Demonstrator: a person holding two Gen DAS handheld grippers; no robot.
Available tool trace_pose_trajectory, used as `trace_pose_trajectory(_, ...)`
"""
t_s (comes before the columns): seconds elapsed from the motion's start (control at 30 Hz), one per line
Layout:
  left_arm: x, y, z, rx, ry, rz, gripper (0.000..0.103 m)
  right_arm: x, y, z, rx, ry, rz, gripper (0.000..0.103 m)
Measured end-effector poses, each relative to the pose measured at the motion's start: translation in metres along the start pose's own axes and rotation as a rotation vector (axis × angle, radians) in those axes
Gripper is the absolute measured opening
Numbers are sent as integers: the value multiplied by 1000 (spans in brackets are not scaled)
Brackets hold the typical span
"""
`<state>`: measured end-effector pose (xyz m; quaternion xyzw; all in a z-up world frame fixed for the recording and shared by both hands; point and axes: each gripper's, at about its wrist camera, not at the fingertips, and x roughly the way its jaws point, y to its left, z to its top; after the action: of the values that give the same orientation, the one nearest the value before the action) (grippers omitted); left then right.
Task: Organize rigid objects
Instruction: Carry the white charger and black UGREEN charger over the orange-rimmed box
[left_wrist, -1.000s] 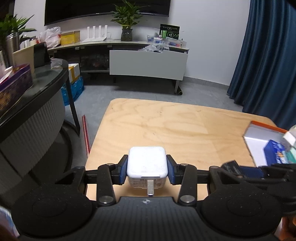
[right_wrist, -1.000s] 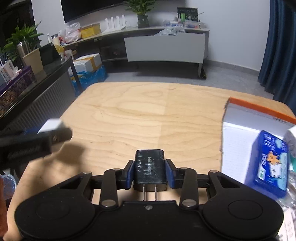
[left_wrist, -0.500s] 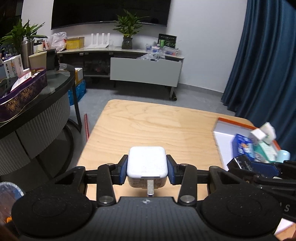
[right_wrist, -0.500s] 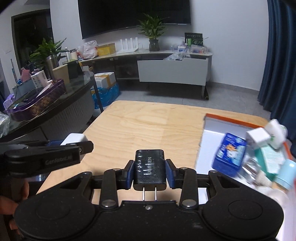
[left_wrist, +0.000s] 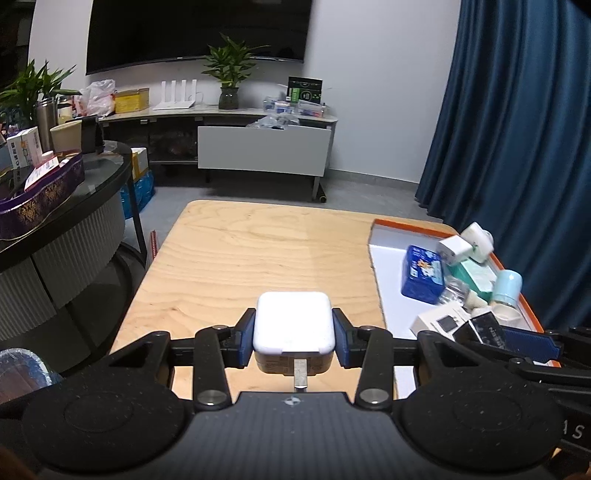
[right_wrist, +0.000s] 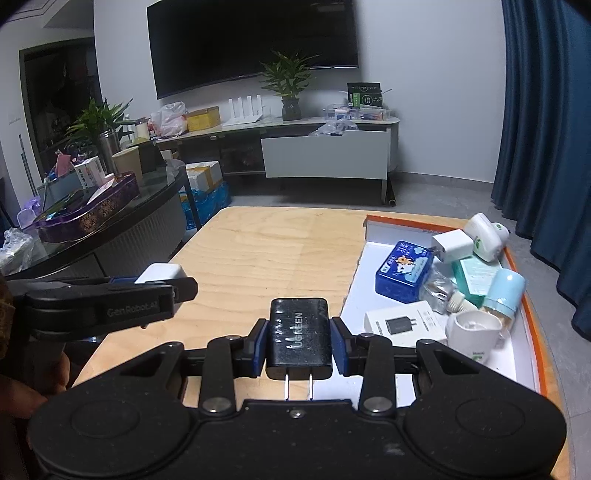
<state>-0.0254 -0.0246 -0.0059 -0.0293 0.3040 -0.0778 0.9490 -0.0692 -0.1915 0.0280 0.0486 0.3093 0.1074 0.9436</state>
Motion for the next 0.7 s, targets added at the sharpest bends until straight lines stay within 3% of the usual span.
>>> trace_pose_trajectory(0.7,-21,-32,-10,45,-38,-38,42,-36,-31,-11,60,-80,-38,44)
